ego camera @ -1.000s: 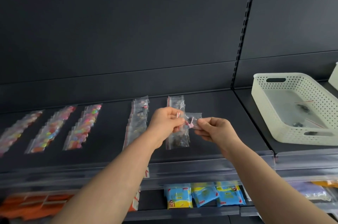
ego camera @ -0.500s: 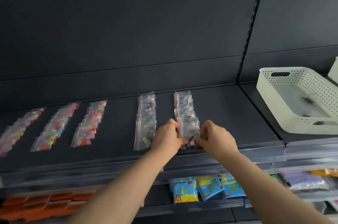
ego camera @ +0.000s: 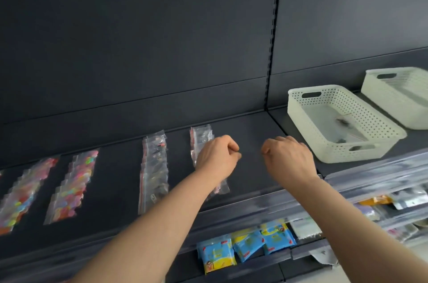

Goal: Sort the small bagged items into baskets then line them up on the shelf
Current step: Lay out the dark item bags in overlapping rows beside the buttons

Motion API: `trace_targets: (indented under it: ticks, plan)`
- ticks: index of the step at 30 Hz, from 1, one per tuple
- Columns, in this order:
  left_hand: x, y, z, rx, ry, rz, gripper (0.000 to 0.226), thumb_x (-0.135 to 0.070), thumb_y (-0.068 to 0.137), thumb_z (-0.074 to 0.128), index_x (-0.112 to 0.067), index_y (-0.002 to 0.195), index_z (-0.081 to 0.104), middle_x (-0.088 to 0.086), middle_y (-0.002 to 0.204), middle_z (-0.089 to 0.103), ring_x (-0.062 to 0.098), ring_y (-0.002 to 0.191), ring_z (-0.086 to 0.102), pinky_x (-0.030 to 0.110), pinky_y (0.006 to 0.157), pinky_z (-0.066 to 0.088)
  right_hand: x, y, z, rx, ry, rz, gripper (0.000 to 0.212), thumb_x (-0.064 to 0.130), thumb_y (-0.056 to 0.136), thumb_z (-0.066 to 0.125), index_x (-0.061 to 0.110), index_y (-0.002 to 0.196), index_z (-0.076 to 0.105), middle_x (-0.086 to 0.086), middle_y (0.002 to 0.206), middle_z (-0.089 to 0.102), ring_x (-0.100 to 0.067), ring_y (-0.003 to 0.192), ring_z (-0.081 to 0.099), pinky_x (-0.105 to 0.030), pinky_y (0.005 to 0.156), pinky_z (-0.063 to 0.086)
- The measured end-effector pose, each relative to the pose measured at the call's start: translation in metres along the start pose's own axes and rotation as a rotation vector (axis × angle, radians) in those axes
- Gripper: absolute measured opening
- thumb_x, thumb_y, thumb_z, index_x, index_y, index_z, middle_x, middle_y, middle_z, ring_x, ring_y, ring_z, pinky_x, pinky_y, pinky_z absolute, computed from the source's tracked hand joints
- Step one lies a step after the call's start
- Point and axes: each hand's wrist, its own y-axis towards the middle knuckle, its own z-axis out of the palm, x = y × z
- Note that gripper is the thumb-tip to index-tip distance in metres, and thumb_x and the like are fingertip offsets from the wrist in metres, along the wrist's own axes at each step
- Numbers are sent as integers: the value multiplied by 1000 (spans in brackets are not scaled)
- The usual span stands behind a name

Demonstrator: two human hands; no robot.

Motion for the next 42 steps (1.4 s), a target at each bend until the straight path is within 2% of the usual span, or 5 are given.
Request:
trace_targets:
  ticks: [13, 22, 29, 33, 42]
  plan:
    - [-190, 91, 100, 155, -43, 289, 15, -17, 84, 72, -23, 96, 66, -9, 97, 66, 11, 93, 63, 36, 88, 54, -205, 38, -31, -78, 25, 193, 34, 14, 93, 48, 35, 117, 60, 12, 116, 62, -13, 109, 50, -27, 77, 41]
    - [-247, 155, 180, 558, 339, 301, 63, -23, 92, 61, -26, 148, 32, 1, 150, 37, 23, 136, 39, 38, 108, 37, -262, 54, -19, -23, 301, 194, 48, -2, 88, 47, 23, 129, 49, 6, 121, 57, -16, 108, 52, -32, 78, 48]
    - [-255, 179, 199, 774, 244, 316, 69, -46, 79, 73, -32, 137, 39, -8, 138, 45, 16, 129, 45, 40, 106, 40, -275, 62, -23, 13, 307, 198, 59, -5, 84, 48, 21, 136, 39, 4, 128, 51, -16, 113, 49, -26, 79, 43]
    - [-259, 176, 190, 957, 384, 367, 63, -33, 77, 79, -29, 130, 47, -11, 118, 47, 13, 111, 50, 21, 83, 41, -283, 71, -24, 42, 271, 231, 59, -2, 87, 48, 21, 140, 35, 3, 131, 49, -17, 116, 47, -29, 79, 43]
    - [-261, 161, 213, 769, 429, 428, 19, -7, 82, 64, -21, 88, 53, -3, 86, 55, 17, 72, 58, 33, 69, 57, -288, 81, -20, 72, 222, 242, 61, -4, 84, 52, 23, 137, 40, 3, 129, 51, -17, 109, 54, -30, 74, 46]
